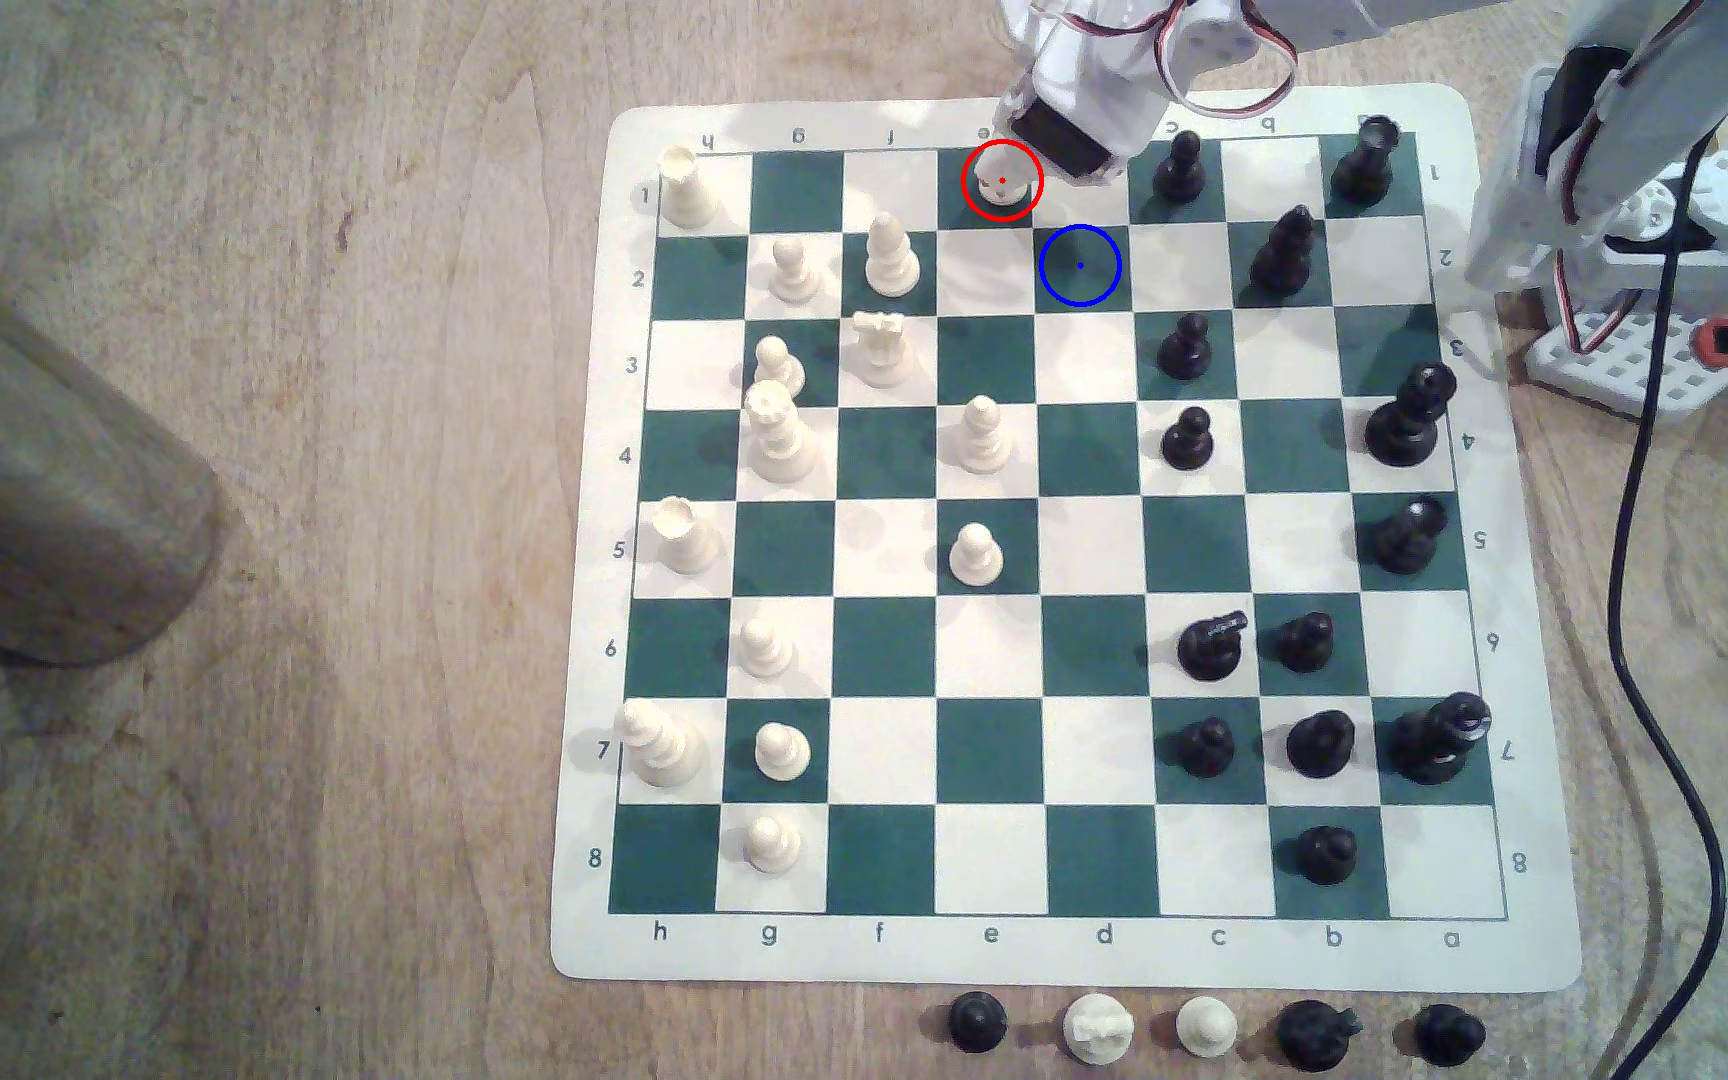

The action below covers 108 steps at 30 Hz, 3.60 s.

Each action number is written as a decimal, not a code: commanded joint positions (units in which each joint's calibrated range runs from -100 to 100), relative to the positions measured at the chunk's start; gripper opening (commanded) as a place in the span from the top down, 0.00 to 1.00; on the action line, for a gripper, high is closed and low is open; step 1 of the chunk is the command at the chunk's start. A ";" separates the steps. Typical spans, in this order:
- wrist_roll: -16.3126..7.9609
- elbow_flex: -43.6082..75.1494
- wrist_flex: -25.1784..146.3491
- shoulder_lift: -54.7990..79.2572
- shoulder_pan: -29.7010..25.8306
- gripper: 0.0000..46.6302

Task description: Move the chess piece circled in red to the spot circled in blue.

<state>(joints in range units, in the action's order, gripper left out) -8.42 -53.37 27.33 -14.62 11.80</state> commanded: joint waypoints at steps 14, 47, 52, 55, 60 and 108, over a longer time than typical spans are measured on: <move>-0.20 -8.56 14.36 -35.21 -8.79 0.99; 1.07 -17.89 1.74 -21.12 -7.38 0.99; 1.42 -18.17 1.74 -19.84 -7.77 0.99; 1.47 -18.17 1.74 -19.67 -7.69 0.98; 1.61 -18.17 1.50 -18.91 -7.77 0.98; -0.39 -19.25 26.56 -61.53 -12.46 1.00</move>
<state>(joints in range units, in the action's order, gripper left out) -7.50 -72.44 59.20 -65.73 0.29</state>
